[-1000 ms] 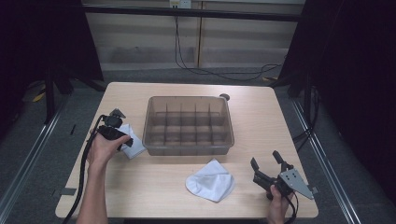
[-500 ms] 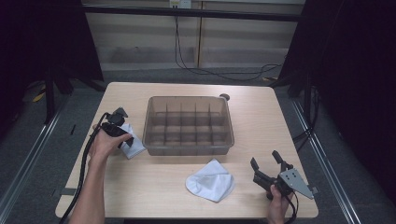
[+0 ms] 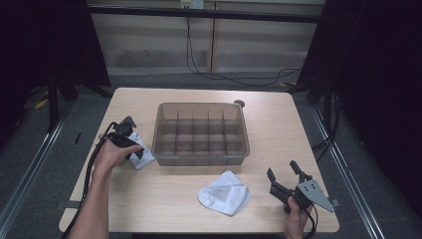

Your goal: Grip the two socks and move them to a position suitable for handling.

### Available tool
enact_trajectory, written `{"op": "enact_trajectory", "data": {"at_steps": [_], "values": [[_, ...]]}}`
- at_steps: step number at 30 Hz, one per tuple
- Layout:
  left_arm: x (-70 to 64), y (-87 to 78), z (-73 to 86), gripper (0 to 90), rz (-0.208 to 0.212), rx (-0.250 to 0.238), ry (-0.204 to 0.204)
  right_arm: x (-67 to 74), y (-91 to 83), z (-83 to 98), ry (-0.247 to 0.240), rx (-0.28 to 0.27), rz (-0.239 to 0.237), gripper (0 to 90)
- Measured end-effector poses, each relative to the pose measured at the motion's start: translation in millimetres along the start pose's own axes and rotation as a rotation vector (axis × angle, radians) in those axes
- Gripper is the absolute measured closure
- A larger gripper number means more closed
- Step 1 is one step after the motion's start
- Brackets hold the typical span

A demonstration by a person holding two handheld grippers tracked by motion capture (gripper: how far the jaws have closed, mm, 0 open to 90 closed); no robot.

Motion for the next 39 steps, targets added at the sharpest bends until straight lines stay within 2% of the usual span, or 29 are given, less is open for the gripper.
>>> {"op": "enact_trajectory", "data": {"at_steps": [2, 6, 11, 14, 16, 20, 25, 28, 30, 33, 39], "values": [[-0.2, -1.8, -0.5, 3.2, 0.003, 0.022, 0.008, 0.1, -0.1, 0.0, 0.0, -0.001, 0.001, 15.3], [-0.8, -6.4, 0.6, 13.0, 0.009, 0.019, 0.01, 0.0, -0.1, 0.0, 0.0, -0.001, 0.001, 15.3], [1.1, -12.5, 3.0, 33.0, 0.015, -0.002, 0.016, 0.0, 0.0, 0.1, -0.001, -0.004, 0.003, 15.3], [2.2, -15.0, 3.6, 49.9, 0.018, -0.01, 0.028, 0.1, 0.2, -0.1, 0.0, 0.002, 0.003, 15.4], [1.5, -15.7, 4.3, 56.9, 0.024, -0.015, 0.049, 0.1, 0.1, -0.1, 0.0, 0.001, 0.004, 15.3], [1.3, -16.4, 6.1, 72.8, 0.041, -0.034, 0.064, 0.1, 0.1, -0.1, 0.0, 0.002, 0.004, 15.3], [3.2, -17.1, 8.2, 78.2, 0.051, -0.043, 0.059, 0.1, 0.1, 0.0, 0.0, 0.002, 0.003, 15.3], [2.3, -16.6, 9.0, 79.3, 0.051, -0.052, 0.042, 0.0, 0.5, -0.1, -0.002, 0.004, 0.004, 15.3], [3.7, -17.2, 10.6, 79.6, 0.069, -0.046, 0.036, 0.1, 0.4, -0.1, -0.001, 0.003, 0.005, 15.3], [8.7, -18.6, 16.3, 79.6, 0.122, -0.048, 0.005, 0.0, 0.6, -0.2, 0.0, 0.005, 0.003, 15.3], [14.2, -20.9, 25.5, 79.6, 0.142, -0.07, -0.032, 0.0, 0.7, -0.2, -0.001, 0.006, 0.005, 15.3]]}}
Point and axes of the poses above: each handheld gripper's, and its own axes: y roughly forward along the jaws, z roughly out of its underside, x roughly to its left, the point moved 1 cm from there along y, roughly forward along the jaws, and after that the axes turned 7 degrees about -y, right-handed, at the moved point
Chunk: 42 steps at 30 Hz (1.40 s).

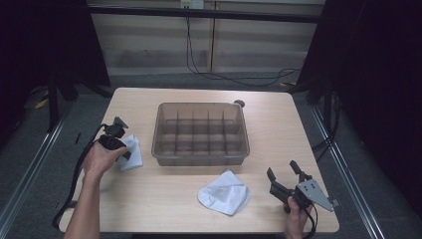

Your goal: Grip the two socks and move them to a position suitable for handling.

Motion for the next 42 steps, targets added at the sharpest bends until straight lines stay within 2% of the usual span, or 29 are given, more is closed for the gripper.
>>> {"op": "enact_trajectory", "data": {"at_steps": [2, 3, 4, 6, 8, 12, 15, 20, 21, 22, 24, 25, 28, 30, 32, 34, 37, 40, 42], "values": [[1.8, -4.1, 4.3, 79.6, 0.016, -0.015, -0.004, 0.1, 0.0, 0.0, 0.001, 0.0, 0.001, 15.3], [1.8, -4.1, 4.3, 79.5, 0.016, -0.015, -0.004, -0.1, 0.0, 0.0, -0.001, 0.0, 0.001, 15.3], [1.0, -6.0, 6.4, 79.5, 0.037, -0.009, 0.009, 0.0, 0.0, 0.0, 0.0, 0.001, 0.001, 15.4], [-0.3, -7.6, 7.6, 79.5, 0.047, -0.005, 0.004, 0.1, 0.1, 0.0, 0.001, 0.002, 0.001, 15.3], [-4.0, -12.7, 12.0, 79.5, 0.044, -0.006, 0.018, 0.1, 0.1, 0.0, 0.0, 0.001, 0.001, 15.3], [-6.8, -18.6, 18.8, 79.4, 0.078, -0.003, 0.047, 0.1, 0.0, 0.0, 0.0, 0.0, 0.002, 15.3], [-8.1, -22.8, 25.3, 79.4, 0.055, -0.012, 0.059, 0.1, 0.0, 0.0, 0.0, 0.0, 0.002, 15.3], [-14.4, -32.2, 36.2, 79.4, 0.051, -0.036, 0.075, 0.1, 0.2, -0.1, 0.001, 0.003, 0.002, 15.3], [-18.4, -36.8, 40.7, 79.4, 0.03, -0.034, 0.102, 0.1, 0.2, -0.1, 0.001, 0.002, 0.002, 15.4], [-21.0, -39.4, 43.1, 79.4, 0.026, -0.04, 0.109, 0.1, 0.2, -0.1, 0.0, 0.003, 0.002, 15.4], [-26.5, -44.4, 48.9, 79.4, 0.04, -0.056, 0.119, 0.1, 0.2, 0.0, -0.001, 0.001, 0.003, 15.3], [-29.2, -46.9, 51.1, 79.4, 0.044, -0.048, 0.137, 0.2, 0.1, 0.0, 0.0, 0.002, 0.003, 15.4], [-39.1, -54.0, 58.9, 79.3, 0.028, -0.052, 0.166, 0.2, 0.2, -0.1, 0.0, 0.004, 0.002, 15.4], [-46.2, -57.2, 63.3, 79.2, 0.043, -0.05, 0.186, 0.2, 0.2, 0.0, 0.0, 0.002, 0.003, 15.4], [-52.4, -58.0, 65.7, 78.8, 0.085, -0.039, 0.211, 0.2, 0.2, -0.1, -0.001, 0.002, 0.004, 15.4], [-57.4, -58.2, 68.1, 78.8, 0.065, -0.039, 0.225, 0.2, 0.2, -0.1, 0.0, 0.002, 0.003, 15.4], [-65.3, -57.5, 71.9, 78.6, 0.087, -0.021, 0.253, 0.2, 0.1, 0.0, 0.0, 0.0, 0.005, 15.4], [-76.6, -56.8, 73.6, 78.2, 0.078, 0.007, 0.296, 0.3, 0.2, -0.1, 0.001, 0.003, 0.003, 15.4], [-87.5, -56.8, 73.9, 78.2, 0.089, 0.01, 0.312, 0.2, 0.2, -0.1, -0.001, 0.002, 0.003, 15.4]]}}
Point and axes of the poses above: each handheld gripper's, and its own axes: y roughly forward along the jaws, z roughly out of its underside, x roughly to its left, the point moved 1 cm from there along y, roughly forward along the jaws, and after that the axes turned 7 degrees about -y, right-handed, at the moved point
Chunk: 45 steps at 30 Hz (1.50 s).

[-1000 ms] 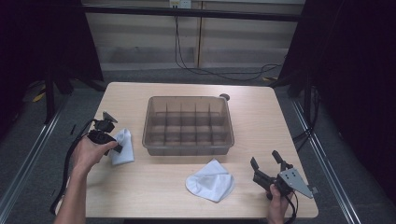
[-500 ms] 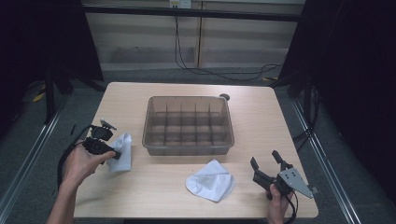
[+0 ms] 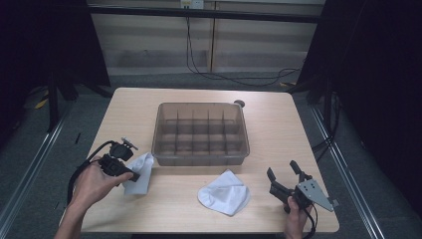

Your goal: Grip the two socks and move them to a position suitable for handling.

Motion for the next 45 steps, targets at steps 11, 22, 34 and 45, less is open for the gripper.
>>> {"op": "enact_trajectory", "data": {"at_steps": [11, 22, 34, 45], "values": [[-48.5, 11.9, -11.1, 78.2, 0.045, 0.052, 0.123, 0.0, 0.0, 0.0, 0.002, 0.0, -0.004, 15.4], [-86.6, 16.8, -14.1, 78.2, 0.064, 0.073, 0.227, 0.0, -0.1, 0.0, 0.001, -0.001, -0.001, 15.4], [-89.8, 63.6, -22.4, 75.9, 0.081, 0.135, 0.223, -0.1, -0.1, 0.0, 0.0, -0.001, -0.003, 15.4], [-86.4, 72.9, -23.1, 54.8, 0.044, 0.125, 0.211, -0.1, -0.1, 0.0, 0.002, 0.0, -0.004, 15.4]]}}
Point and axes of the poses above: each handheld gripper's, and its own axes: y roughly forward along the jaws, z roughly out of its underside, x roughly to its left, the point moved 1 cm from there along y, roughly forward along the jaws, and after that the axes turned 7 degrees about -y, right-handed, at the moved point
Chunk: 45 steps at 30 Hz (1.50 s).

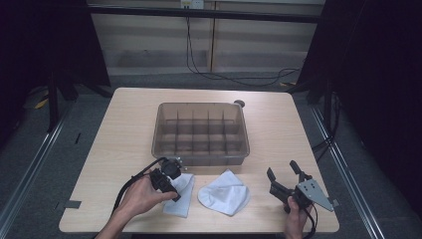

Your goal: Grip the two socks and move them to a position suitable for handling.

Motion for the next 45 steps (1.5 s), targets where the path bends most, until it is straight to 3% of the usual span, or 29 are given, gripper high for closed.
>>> {"op": "enact_trajectory", "data": {"at_steps": [7, 11, 14, 18, 20, 21, 24, 25, 27, 29, 30, 31, 32, 34, 36, 40, 41, 42, 43, 45], "values": [[-4.2, -13.5, -1.8, 37.0, -0.031, -0.054, 0.036, -0.1, 0.1, 0.0, -0.001, 0.0, 0.001, 15.4], [-10.9, -27.3, -8.8, 34.2, -0.045, -0.098, 0.079, 0.0, 0.1, 0.0, 0.0, 0.001, 0.001, 15.4], [-15.8, -33.3, -17.2, 32.6, -0.031, -0.118, 0.074, -0.1, 0.1, 0.0, -0.001, -0.001, 0.001, 15.4], [-24.8, -41.3, -29.0, 33.2, -0.017, -0.159, 0.089, -0.2, -0.1, 0.0, -0.002, -0.002, 0.001, 15.4], [-27.8, -47.0, -33.6, 34.5, 0.019, -0.194, 0.085, -0.1, -0.3, 0.1, -0.001, -0.005, 0.003, 15.4], [-29.7, -49.9, -35.9, 36.2, 0.018, -0.22, 0.084, -0.2, -0.2, 0.1, -0.001, -0.004, 0.002, 15.4], [-30.4, -54.4, -39.3, 36.5, 0.001, -0.235, 0.085, -0.3, -0.3, 0.1, -0.002, -0.003, -0.001, 15.4], [-28.8, -57.9, -43.1, 36.5, -0.021, -0.291, 0.059, -0.1, -0.4, 0.1, -0.001, -0.005, 0.002, 15.4], [-27.7, -57.1, -42.2, 36.1, -0.035, -0.293, 0.07, -0.3, -0.2, 0.0, 0.001, -0.001, 0.0, 15.4], [-24.6, -55.9, -35.6, 35.9, 0.007, -0.344, 0.09, -0.3, 0.0, 0.0, 0.0, 0.0, 0.001, 15.3], [-24.6, -55.9, -35.6, 36.3, 0.007, -0.344, 0.09, -0.4, 0.4, -0.2, 0.001, 0.005, 0.005, 15.4], [-21.2, -52.8, -27.5, 37.7, 0.026, -0.394, 0.081, -0.3, 1.4, -0.4, 0.002, 0.015, 0.008, 16.3], [-19.8, -50.1, -23.9, 38.6, 0.029, -0.413, 0.076, -0.2, 2.6, -0.8, 0.0, 0.03, 0.006, 18.8], [-18.8, -47.0, -20.9, 39.5, 0.029, -0.429, 0.072, 0.8, 5.2, -2.2, 0.023, 0.078, -0.029, 23.3], [-20.7, -34.4, -14.8, 42.0, 0.047, -0.451, 0.082, 4.4, 9.6, -4.0, 0.055, 0.148, -0.094, 23.3], [-31.4, -18.4, -13.5, 45.0, 0.061, -0.466, 0.141, 19.9, 13.4, -7.3, 0.018, 0.226, -0.207, 26.7], [-31.4, -18.4, -13.5, 45.6, 0.061, -0.466, 0.141, 24.5, 14.1, -8.7, 0.016, 0.243, -0.229, 26.6], [-36.5, -11.6, -14.0, 46.8, 0.097, -0.481, 0.151, 28.8, 14.5, -10.3, 0.008, 0.261, -0.25, 26.6], [-38.9, -8.2, -14.5, 47.5, 0.107, -0.484, 0.146, 32.7, 15.0, -12.1, -0.001, 0.279, -0.272, 28.0], [-40.1, -5.1, -15.4, 52.5, 0.118, -0.486, 0.153, 40.1, 16.9, -14.6, -0.001, 0.316, -0.331, 34.6]]}}
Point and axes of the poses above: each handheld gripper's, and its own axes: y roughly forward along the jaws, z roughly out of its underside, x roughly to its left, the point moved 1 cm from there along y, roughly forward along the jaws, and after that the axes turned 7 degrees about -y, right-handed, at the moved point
